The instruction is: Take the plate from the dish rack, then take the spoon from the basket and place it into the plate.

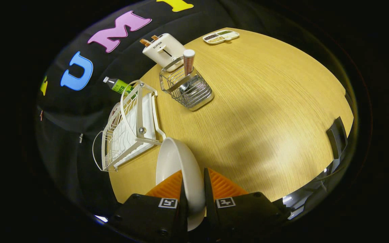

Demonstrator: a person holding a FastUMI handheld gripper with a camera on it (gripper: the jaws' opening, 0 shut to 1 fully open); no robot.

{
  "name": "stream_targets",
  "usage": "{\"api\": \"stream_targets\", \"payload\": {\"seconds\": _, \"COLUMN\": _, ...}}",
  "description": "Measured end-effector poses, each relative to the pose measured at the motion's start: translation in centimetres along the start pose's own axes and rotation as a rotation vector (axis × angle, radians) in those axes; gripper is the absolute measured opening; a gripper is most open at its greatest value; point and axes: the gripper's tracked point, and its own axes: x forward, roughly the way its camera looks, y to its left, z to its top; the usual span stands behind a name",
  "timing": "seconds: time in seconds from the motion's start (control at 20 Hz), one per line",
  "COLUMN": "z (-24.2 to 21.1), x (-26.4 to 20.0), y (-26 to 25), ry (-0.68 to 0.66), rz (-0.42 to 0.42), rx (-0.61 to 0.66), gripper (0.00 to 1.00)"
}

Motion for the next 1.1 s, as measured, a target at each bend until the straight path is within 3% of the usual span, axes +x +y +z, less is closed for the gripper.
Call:
{"api": "stream_targets", "payload": {"seconds": 0.1, "z": 0.4, "x": 0.3, "y": -0.6, "ry": -0.015, "rz": -0.022, "rx": 0.0, "gripper": 0.28}}
{"api": "stream_targets", "payload": {"seconds": 0.25, "z": 1.3, "x": 0.1, "y": -0.8, "ry": -0.035, "rz": -0.033, "rx": 0.023, "gripper": 0.4}}
{"api": "stream_targets", "payload": {"seconds": 0.3, "z": 1.4, "x": 0.0, "y": -1.0, "ry": -0.038, "rz": -0.037, "rx": 0.028, "gripper": 0.53}}
{"api": "stream_targets", "payload": {"seconds": 0.35, "z": 1.5, "x": -0.1, "y": -1.1, "ry": -0.039, "rz": -0.038, "rx": 0.027, "gripper": 0.78}}
{"api": "stream_targets", "payload": {"seconds": 0.5, "z": 1.7, "x": -0.7, "y": -1.2, "ry": -0.042, "rz": -0.035, "rx": 0.007, "gripper": 0.91}}
{"api": "stream_targets", "payload": {"seconds": 0.75, "z": 3.7, "x": -3.3, "y": 0.2, "ry": -0.113, "rz": 0.016, "rx": -0.083, "gripper": 0.93}}
{"api": "stream_targets", "payload": {"seconds": 1.1, "z": 11.7, "x": -8.7, "y": 3.8, "ry": -0.313, "rz": 0.039, "rx": -0.303, "gripper": 0.93}}
